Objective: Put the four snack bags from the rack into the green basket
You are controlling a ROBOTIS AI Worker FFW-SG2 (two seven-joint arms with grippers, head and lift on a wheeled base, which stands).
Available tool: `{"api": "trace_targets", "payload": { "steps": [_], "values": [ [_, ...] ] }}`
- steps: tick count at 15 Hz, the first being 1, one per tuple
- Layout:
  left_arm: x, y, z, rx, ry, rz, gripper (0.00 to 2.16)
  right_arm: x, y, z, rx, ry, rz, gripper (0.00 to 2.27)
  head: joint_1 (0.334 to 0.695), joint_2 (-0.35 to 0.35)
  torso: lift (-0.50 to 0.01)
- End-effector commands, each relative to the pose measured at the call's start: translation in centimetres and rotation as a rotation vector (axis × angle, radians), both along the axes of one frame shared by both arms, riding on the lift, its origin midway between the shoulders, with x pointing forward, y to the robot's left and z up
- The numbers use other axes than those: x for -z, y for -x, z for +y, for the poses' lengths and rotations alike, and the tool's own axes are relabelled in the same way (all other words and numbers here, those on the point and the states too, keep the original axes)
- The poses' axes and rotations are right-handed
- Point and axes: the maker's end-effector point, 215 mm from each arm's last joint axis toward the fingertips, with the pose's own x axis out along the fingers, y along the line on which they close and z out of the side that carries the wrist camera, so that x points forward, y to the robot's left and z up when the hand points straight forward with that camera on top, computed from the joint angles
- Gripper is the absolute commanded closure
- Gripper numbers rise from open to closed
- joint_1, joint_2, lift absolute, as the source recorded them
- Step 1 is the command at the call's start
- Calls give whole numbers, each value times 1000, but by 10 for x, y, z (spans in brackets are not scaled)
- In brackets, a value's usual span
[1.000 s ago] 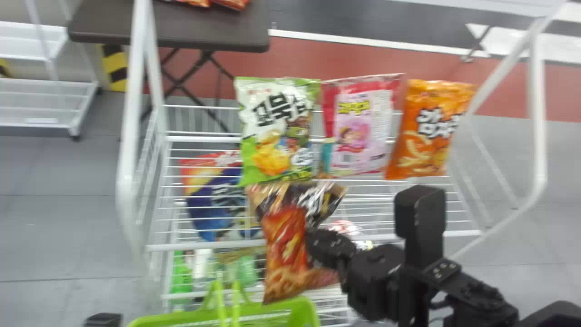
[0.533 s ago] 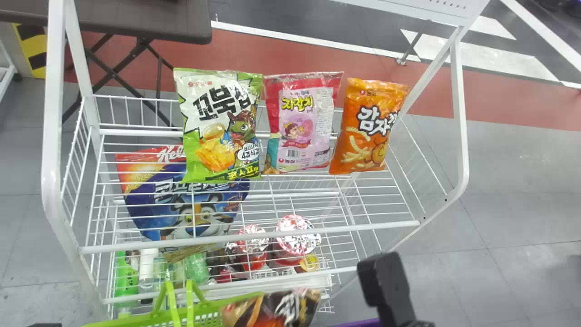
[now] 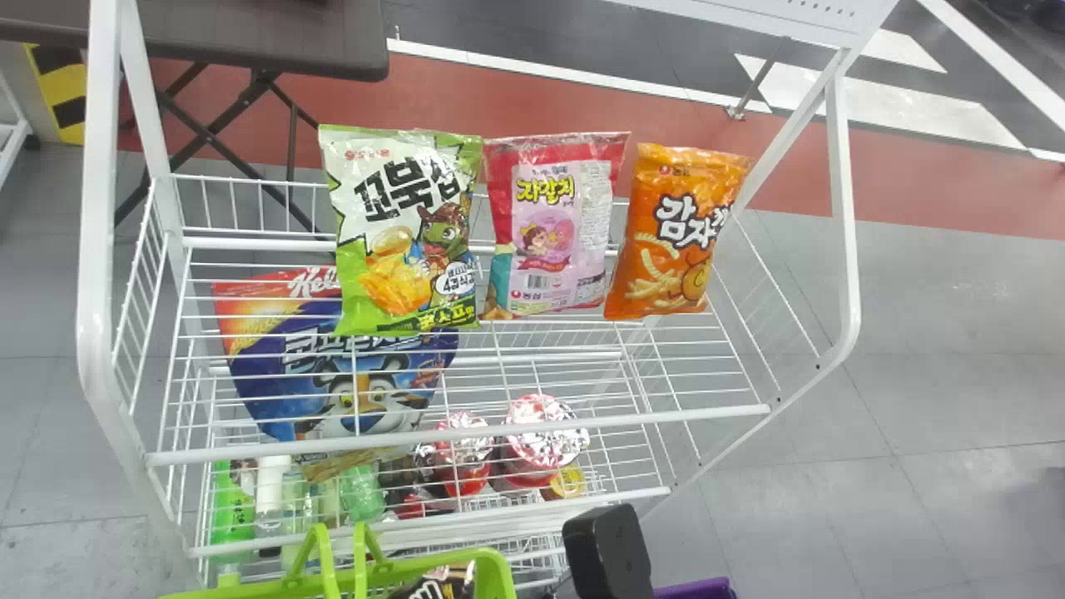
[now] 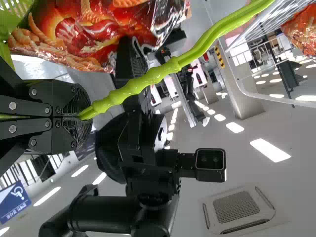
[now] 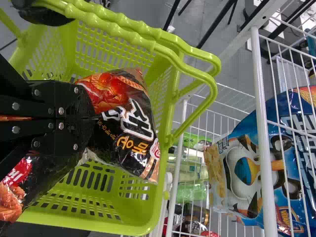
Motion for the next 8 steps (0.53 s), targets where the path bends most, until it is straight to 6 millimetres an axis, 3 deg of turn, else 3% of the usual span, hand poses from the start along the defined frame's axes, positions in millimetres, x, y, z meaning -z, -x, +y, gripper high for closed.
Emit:
{"api": "trace_targets", "payload": {
  "steps": [1,3,6,7,8],
  "values": [
    [-2,3,-1,5,11,-2,2132,1,-12,-2,8,-2,-42,2118,695,-350,-6],
    [-2,4,-2,10,10,-4,2132,3,-24,-5,20,3,-82,2115,695,-350,-6],
    [-2,4,-2,10,10,-4,2132,4,-15,6,1,-36,-62,2078,695,-350,-6],
    [-2,4,-2,9,12,-4,2132,2,-8,13,-15,-66,-45,1865,695,-350,-6],
    [-2,4,-3,9,12,-4,2132,1,-2,19,-28,-91,-32,1507,695,-350,-6]
  ]
}}
